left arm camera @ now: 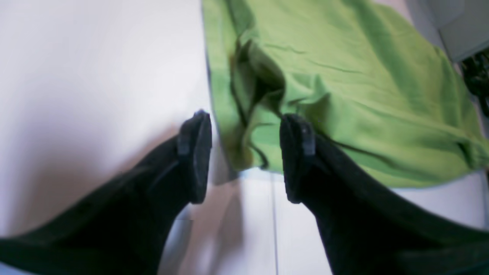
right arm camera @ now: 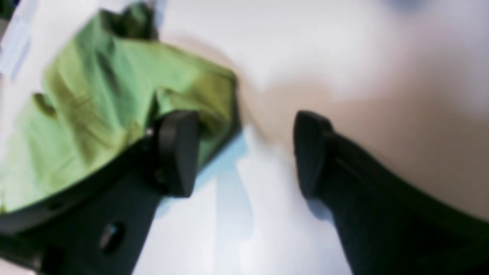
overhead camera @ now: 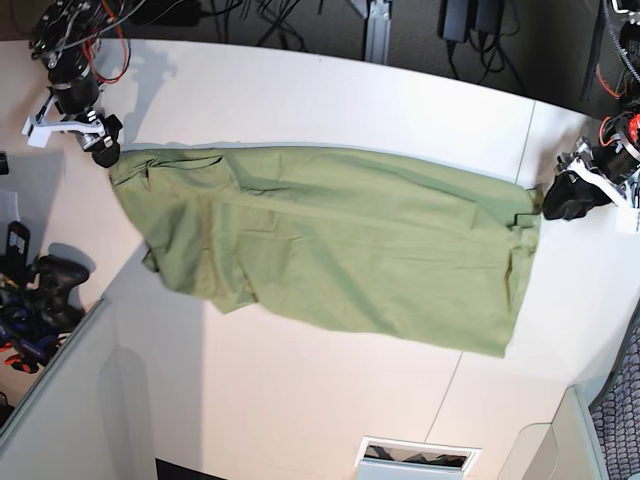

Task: Layout the t-shirt on the table in an organized manner, then fold the t-shirt properly
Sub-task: 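Lift the shirt edge with both grippers and drag it toward the robot, then release the shirt and move the right gripper away from it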

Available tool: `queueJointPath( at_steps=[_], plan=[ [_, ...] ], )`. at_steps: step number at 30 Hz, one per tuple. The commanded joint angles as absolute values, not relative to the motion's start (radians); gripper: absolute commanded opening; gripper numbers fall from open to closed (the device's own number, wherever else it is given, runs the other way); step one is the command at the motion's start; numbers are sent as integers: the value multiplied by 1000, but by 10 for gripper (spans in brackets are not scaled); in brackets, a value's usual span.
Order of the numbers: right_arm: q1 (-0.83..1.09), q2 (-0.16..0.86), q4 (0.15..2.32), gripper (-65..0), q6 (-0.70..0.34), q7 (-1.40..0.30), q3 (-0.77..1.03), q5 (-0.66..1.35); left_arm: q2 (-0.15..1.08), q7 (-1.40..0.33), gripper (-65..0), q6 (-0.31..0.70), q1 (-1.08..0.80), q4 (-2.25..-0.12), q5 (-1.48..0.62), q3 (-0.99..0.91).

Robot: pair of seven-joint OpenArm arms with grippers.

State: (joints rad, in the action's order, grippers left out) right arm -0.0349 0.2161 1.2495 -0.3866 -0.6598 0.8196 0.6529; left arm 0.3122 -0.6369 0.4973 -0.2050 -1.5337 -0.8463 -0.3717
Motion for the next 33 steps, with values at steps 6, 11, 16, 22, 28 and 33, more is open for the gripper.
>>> queueJointPath(
  at_steps=[6, 11, 16, 22, 28, 33],
  plan=[
    [-60, 215, 1254, -261, -389, -666, 753, 647, 290, -609, -327, 490, -196, -1547, -855, -375],
    [-60, 176, 1254, -262, -389, -666, 748, 648, 271, -583, -327, 489, -162, -1494, -810, -374],
    [-60, 147, 1254, -262, -390, -665, 748, 648, 261, -580, -327, 490, -108, -1384, -803, -373],
    [-60, 146, 1254, -263, -390, -665, 746, 648, 260, -594, -327, 491, -97, -1375, -811, -336],
    [-60, 146, 1254, -264, -389, -662, 746, 648, 260, -589, -328, 505, -99, -1375, -787, -220],
    [-60, 147, 1254, -491, -389, -644, 746, 648, 261, -550, -536, 505, -100, -1375, -737, -216]
  ],
)
